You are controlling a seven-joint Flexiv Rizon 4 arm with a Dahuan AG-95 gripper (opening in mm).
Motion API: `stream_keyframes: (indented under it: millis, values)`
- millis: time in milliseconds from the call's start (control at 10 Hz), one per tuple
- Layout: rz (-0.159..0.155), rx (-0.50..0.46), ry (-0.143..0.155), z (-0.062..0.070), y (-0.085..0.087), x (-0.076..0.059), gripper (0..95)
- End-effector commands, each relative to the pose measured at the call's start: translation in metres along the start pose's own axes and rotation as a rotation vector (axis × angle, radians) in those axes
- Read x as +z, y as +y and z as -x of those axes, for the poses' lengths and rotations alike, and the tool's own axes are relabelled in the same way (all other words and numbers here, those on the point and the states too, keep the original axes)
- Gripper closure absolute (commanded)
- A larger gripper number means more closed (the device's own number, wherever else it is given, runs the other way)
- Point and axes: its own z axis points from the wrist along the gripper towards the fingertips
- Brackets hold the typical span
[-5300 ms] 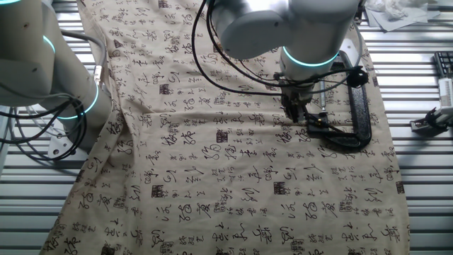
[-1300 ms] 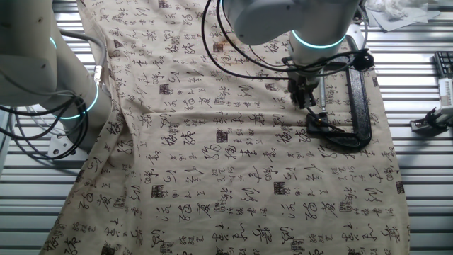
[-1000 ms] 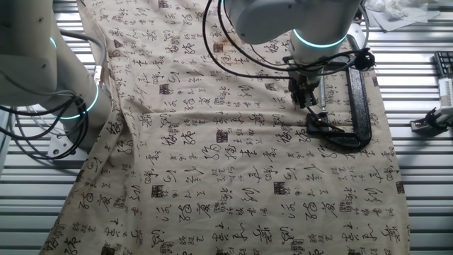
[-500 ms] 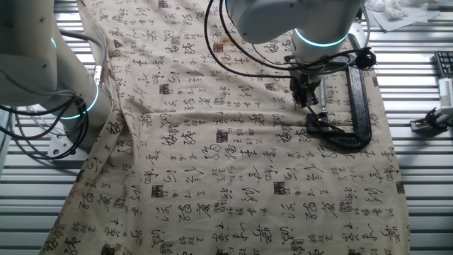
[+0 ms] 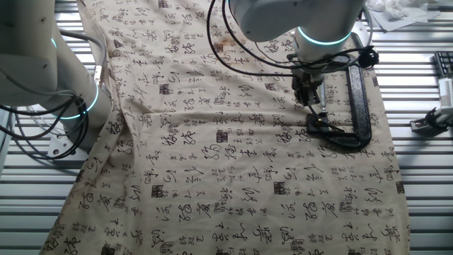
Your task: Turn the hands of a clock
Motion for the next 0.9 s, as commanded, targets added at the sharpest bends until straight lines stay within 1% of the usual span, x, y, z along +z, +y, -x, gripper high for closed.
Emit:
stream_keyframes:
  millis: [100,500,900]
  values:
    - [0.0,0.001,0.0,0.002,0.0,0.0,95.0]
    - [0.0,0.002,0.0,0.006,0.001,0.003,95.0]
    - [0.001,0.005,0.003,0.014,0.001,0.002,95.0]
